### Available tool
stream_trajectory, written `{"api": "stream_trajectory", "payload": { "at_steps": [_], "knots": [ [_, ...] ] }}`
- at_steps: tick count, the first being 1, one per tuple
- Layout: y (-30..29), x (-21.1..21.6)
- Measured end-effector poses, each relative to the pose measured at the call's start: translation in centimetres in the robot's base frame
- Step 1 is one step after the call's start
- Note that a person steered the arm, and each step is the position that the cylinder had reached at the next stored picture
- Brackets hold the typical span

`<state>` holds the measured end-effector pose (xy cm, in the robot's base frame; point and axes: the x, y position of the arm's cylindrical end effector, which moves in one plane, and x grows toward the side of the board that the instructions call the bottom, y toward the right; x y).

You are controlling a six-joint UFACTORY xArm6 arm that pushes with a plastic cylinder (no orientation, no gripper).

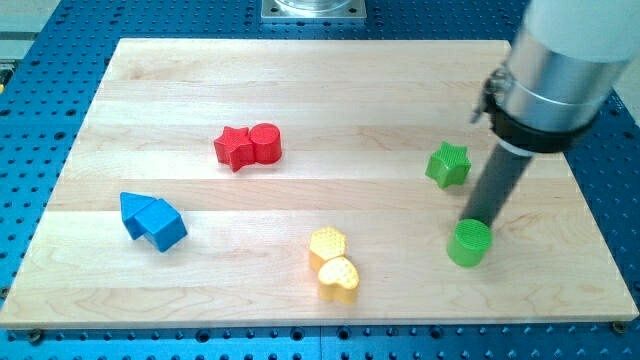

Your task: Slide the green circle to the bottom right side of the green star

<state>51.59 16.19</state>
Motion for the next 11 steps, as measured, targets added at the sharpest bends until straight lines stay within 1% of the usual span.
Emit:
{"api": "stream_trajectory", "payload": {
  "at_steps": [1,2,3,4,5,6,7,8,9,10,11],
  "knots": [
    [-0.2,-5.4],
    [-0.2,-9.3],
    [3.7,-7.3],
    [10.4,0.5],
    [6.5,7.9],
    [0.7,6.0],
    [-1.2,5.1],
    [-1.6,1.8],
    [-1.8,-4.7],
    [-2.2,0.1],
    [-2.8,0.4]
  ]
}}
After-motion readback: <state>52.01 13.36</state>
